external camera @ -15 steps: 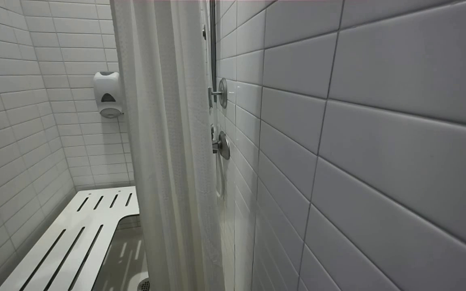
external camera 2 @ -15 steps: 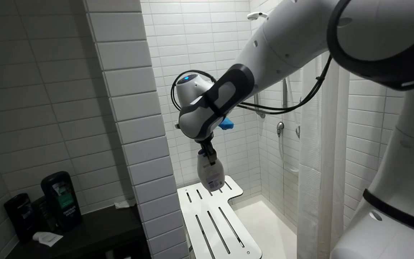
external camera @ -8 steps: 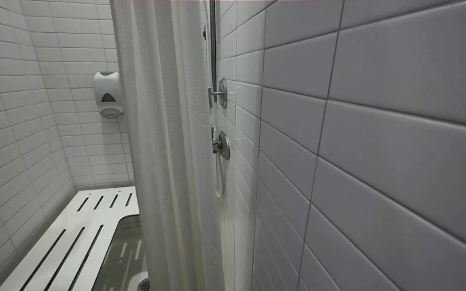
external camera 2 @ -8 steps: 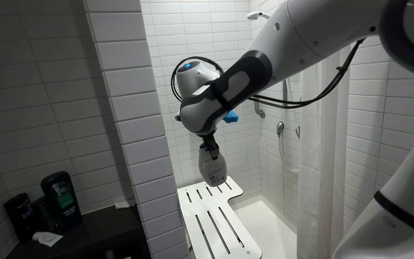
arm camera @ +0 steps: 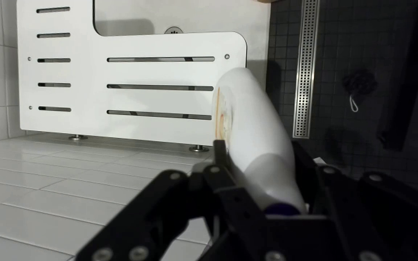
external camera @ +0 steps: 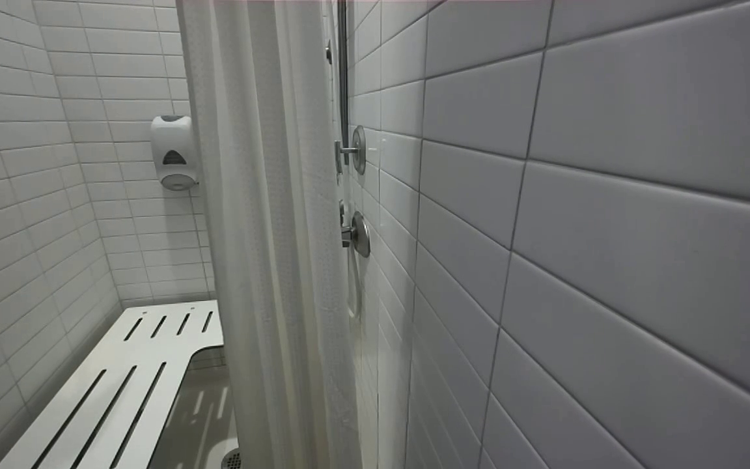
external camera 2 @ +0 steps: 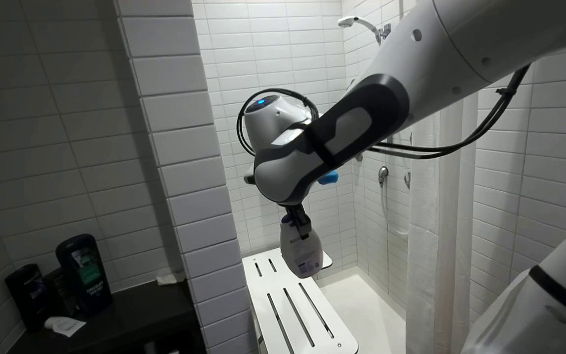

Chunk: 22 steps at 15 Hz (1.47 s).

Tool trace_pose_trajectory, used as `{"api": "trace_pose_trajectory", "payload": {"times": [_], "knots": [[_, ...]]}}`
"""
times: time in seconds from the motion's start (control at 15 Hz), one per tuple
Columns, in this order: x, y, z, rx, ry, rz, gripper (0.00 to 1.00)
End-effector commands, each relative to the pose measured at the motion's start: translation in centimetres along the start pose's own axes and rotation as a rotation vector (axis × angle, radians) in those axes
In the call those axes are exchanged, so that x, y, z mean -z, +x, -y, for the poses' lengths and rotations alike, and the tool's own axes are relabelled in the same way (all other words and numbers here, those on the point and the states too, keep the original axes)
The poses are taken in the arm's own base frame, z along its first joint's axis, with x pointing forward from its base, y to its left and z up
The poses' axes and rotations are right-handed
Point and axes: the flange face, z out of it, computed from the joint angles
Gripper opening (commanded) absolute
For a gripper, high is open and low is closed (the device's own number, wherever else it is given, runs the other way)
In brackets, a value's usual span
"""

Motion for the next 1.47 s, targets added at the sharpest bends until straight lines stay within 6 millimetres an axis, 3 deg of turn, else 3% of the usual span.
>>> {"api": "trace_pose_trajectory", "payload": {"times": [0.0,0.2,0.8,1.4], "knots": [[0.5,-0.2,3.0,-0.008,-0.010,0.005,0.19],[0.2,0.5,4.3,0.031,0.007,0.002,0.19],[-0.9,5.7,6.8,0.229,0.063,0.038,0.19],[-2.7,13.4,6.1,0.616,0.067,0.042,0.19]]}}
